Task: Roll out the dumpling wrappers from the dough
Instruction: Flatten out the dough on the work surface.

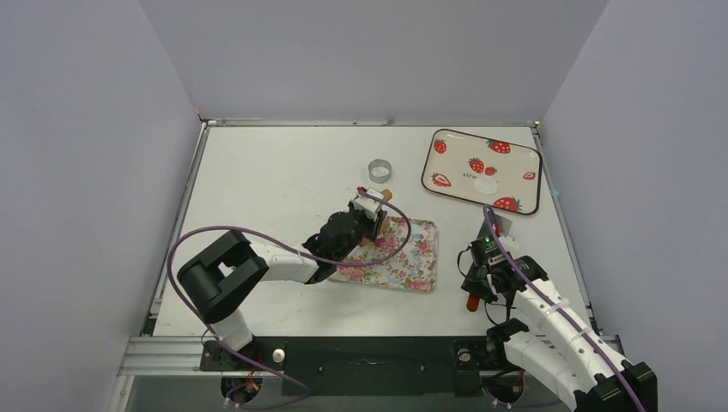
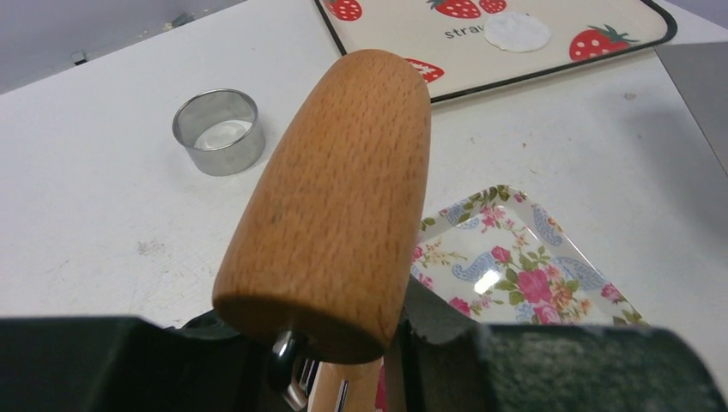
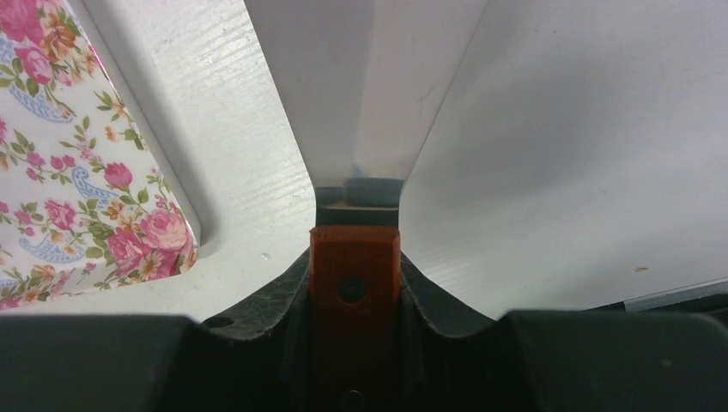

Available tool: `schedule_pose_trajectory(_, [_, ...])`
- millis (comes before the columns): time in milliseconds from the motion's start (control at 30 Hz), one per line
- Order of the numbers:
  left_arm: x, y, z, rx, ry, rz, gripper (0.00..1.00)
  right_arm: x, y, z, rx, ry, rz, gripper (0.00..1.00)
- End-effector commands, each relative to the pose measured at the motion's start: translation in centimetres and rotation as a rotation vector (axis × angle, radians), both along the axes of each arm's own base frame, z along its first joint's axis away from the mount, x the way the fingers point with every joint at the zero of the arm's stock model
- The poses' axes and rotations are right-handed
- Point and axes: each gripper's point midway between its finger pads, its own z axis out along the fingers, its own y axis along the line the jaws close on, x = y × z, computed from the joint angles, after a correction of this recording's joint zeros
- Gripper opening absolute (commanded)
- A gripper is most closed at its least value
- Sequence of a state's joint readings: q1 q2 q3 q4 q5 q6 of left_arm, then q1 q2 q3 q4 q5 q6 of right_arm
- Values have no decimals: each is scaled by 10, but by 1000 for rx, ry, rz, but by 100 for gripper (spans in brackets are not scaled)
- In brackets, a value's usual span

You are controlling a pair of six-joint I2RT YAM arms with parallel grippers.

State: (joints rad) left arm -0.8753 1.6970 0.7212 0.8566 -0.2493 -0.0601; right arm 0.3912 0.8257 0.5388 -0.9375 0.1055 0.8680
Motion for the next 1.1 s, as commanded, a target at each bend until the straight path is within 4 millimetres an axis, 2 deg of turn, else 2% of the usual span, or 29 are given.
schedule_pose_trajectory(0, [-23,-16,39,-54,-125,-128,0,16,0,15,0,-68,-5,0])
schedule_pose_trajectory(133, [-34,-18,23,-6,-104,-176,0,14,1,14,10,-66,-9,0])
schedule_pose_trajectory(333, [-12,6,10,28,-78,-102,0,13,0,17,15,-79,-17,0])
schedule_pose_trajectory(533, [-6,9,28,11,-148,-104,0,11,0,14,11,-67,-17,0])
schedule_pose_trajectory(633, [-2,8,41,-3,-194,-101,0,14,0,16,6,-68,-11,0])
schedule_pose_trajectory(733, [7,13,45,-4,-205,-81,0,16,0,19,0,-70,-2,0])
schedule_pose_trajectory(900, [14,25,18,33,-138,-60,0,17,0,20,1,-73,-6,0])
schedule_pose_trajectory(1067, [18,29,8,35,-108,-48,0,15,1,18,6,-67,-4,0])
